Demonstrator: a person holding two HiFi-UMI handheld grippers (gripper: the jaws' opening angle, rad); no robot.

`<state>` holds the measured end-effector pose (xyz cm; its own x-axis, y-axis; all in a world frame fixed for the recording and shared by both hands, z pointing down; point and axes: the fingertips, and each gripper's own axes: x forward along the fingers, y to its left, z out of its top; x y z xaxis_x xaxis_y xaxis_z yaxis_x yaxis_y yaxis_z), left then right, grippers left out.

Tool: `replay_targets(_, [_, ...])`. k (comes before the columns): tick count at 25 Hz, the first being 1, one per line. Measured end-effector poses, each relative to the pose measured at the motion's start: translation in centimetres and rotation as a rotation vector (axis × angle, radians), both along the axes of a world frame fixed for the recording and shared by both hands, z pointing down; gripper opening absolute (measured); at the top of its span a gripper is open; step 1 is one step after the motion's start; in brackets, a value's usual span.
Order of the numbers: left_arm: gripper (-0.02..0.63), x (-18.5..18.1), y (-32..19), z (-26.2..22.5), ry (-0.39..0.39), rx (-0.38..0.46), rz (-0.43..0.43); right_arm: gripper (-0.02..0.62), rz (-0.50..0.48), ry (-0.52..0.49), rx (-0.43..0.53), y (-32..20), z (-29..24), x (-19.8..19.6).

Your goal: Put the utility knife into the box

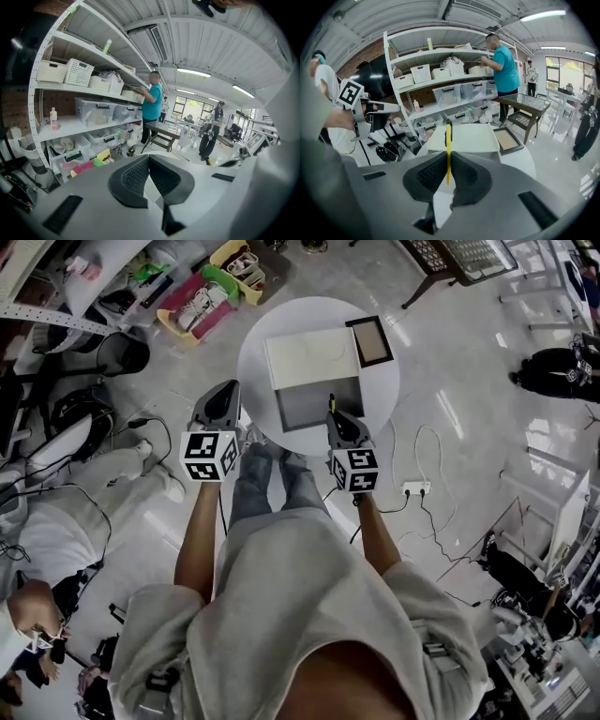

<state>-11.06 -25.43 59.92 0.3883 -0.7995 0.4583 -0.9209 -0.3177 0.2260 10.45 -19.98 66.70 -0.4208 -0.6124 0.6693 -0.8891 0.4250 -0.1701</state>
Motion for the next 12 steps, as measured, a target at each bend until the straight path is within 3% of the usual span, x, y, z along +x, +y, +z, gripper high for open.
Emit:
replay_targets(6, [0.02,0.2,0.4,0.1,0.006,-0.002,-0.011,0.048,-0.224,0.148,-0.005,0.5,1.7,-1.0])
replay_targets(12, [0.02,0.2,0.6,0.1,0.01,0.003,-0.025,0.048,-0.598,0.41,0.068,1.0,3.7,-2.1])
